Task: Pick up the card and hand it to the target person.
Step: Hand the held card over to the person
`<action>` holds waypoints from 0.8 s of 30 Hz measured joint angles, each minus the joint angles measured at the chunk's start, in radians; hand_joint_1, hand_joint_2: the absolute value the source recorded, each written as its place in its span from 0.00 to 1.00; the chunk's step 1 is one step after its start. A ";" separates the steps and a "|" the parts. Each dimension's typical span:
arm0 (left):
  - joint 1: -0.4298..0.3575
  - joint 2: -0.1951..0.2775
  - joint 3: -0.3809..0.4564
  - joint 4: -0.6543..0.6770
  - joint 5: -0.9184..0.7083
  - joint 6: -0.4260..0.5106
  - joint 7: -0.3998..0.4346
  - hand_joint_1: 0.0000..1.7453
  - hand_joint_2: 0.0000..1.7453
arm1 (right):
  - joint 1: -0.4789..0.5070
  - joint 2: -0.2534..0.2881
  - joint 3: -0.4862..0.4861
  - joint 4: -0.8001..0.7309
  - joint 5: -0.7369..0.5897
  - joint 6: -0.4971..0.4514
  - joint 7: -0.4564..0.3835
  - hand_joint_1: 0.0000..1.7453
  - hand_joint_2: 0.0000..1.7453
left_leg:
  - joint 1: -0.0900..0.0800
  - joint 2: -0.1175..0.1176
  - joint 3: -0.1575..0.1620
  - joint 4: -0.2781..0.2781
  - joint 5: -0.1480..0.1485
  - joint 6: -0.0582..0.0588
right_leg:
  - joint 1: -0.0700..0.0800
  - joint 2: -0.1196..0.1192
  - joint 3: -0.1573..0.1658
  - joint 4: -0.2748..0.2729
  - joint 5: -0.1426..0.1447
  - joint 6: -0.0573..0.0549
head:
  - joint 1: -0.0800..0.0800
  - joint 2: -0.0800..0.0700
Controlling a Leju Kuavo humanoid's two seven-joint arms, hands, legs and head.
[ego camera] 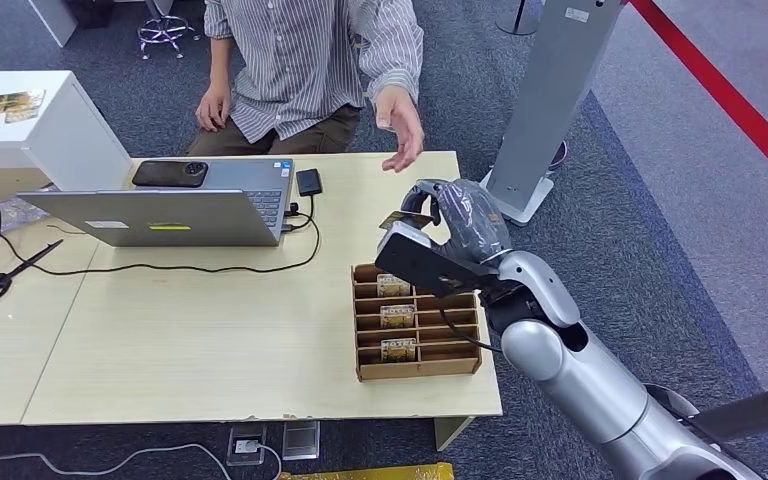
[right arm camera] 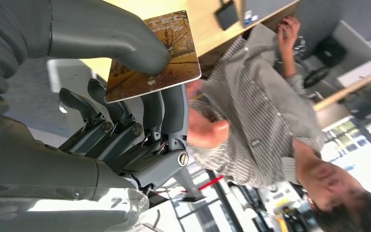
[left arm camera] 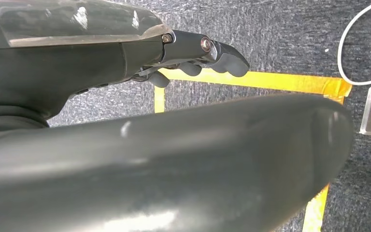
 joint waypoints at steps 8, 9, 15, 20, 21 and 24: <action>0.000 -0.001 0.000 0.000 -0.003 -0.002 -0.010 0.00 0.00 | 0.025 0.046 0.003 0.112 -0.023 -0.199 -0.158 0.95 1.00 | 0.000 0.000 0.000 0.000 0.000 0.000 | 0.000 0.000 0.000 0.000 0.000 0.000 | 0.001 0.000; 0.000 -0.001 0.000 0.000 -0.003 -0.002 -0.010 0.00 0.00 | 0.028 0.050 0.003 0.122 -0.023 -0.221 -0.167 0.95 1.00 | 0.000 0.000 0.000 0.000 0.000 0.000 | 0.000 0.000 0.000 0.000 0.000 0.000 | 0.001 0.000; 0.000 -0.002 0.000 0.000 -0.007 -0.005 -0.015 0.00 0.00 | 0.043 0.070 0.009 0.170 -0.004 -0.312 -0.193 0.95 1.00 | 0.000 0.000 0.000 0.000 0.000 0.000 | 0.000 0.000 0.000 0.000 0.000 0.000 | 0.000 0.000; 0.000 -0.002 0.000 0.000 -0.015 -0.009 -0.018 0.00 0.00 | 0.051 0.073 0.015 0.195 0.011 -0.346 -0.193 0.95 1.00 | 0.000 0.000 0.000 0.000 0.000 0.000 | 0.000 0.000 0.000 0.000 0.000 0.000 | 0.001 0.000; 0.000 -0.002 0.000 0.000 -0.016 -0.011 -0.021 0.00 0.00 | 0.053 0.073 0.017 0.198 0.011 -0.353 -0.195 0.95 1.00 | 0.000 0.000 0.000 0.000 0.000 0.000 | 0.000 0.000 0.000 0.000 0.000 0.000 | 0.001 0.000; 0.000 -0.002 0.000 0.000 -0.019 -0.014 -0.028 0.00 0.25 | 0.056 0.073 0.024 0.207 0.006 -0.366 -0.201 0.71 1.00 | 0.000 0.000 0.000 0.000 0.000 0.000 | 0.000 0.000 -0.001 0.000 0.000 0.000 | 0.001 0.000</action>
